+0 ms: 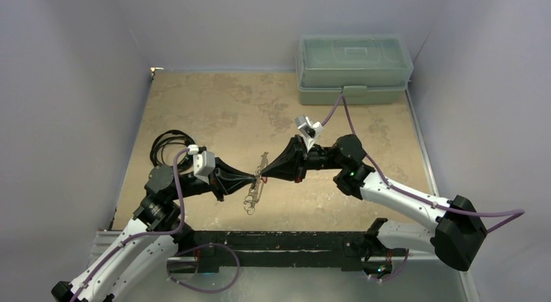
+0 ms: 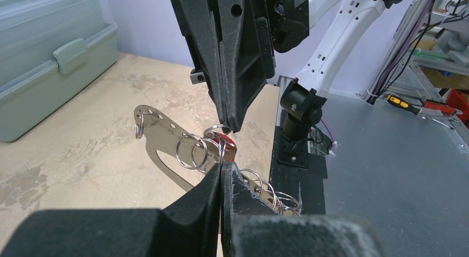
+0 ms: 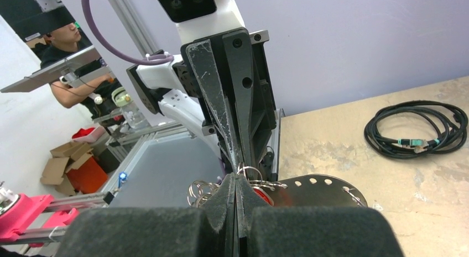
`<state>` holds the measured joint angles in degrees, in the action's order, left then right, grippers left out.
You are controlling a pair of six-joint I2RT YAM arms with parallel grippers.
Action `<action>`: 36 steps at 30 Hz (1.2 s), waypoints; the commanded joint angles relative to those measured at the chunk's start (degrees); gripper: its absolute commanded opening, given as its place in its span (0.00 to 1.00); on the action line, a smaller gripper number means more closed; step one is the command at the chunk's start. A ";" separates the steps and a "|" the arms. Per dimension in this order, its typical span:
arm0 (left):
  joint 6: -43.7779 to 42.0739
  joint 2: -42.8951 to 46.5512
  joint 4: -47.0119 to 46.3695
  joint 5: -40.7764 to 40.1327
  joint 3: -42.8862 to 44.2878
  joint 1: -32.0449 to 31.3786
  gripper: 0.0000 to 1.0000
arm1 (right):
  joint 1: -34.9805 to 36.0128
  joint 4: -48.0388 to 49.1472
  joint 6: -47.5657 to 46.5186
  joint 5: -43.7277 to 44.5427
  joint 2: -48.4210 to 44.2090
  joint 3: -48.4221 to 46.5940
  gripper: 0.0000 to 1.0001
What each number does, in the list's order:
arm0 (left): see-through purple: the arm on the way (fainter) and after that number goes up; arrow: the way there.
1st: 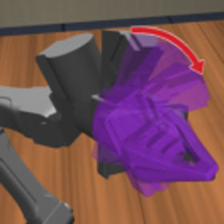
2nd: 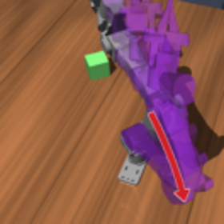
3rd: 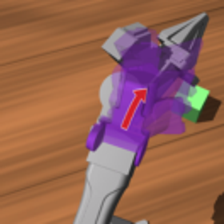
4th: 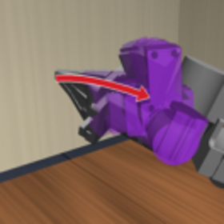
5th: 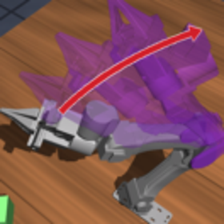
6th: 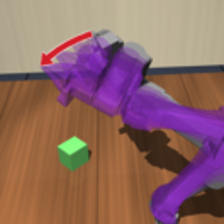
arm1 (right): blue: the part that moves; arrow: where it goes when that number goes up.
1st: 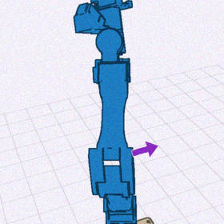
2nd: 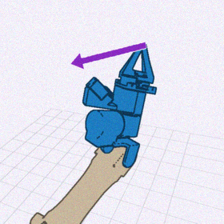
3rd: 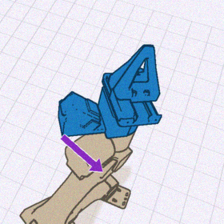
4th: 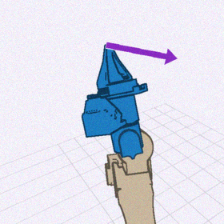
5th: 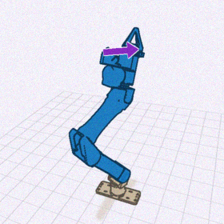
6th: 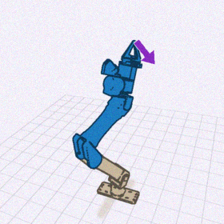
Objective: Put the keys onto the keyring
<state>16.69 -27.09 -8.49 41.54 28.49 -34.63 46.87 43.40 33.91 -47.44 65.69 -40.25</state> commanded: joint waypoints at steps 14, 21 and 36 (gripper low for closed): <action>-1.55 0.44 -1.50 -1.05 2.18 0.09 0.00 | 1.47 4.25 1.25 0.94 -0.78 -0.50 0.00; -2.31 0.55 -0.29 -2.47 2.37 0.09 0.00 | 1.47 -5.44 -4.38 8.23 -3.91 -0.31 0.00; -6.18 0.17 5.68 -11.58 3.79 0.09 0.00 | 1.47 -44.17 3.39 61.85 -6.27 3.21 0.63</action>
<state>12.36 -27.20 -2.31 33.06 29.21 -34.63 48.31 11.31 31.07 -2.94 58.65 -38.61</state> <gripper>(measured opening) 0.005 0.589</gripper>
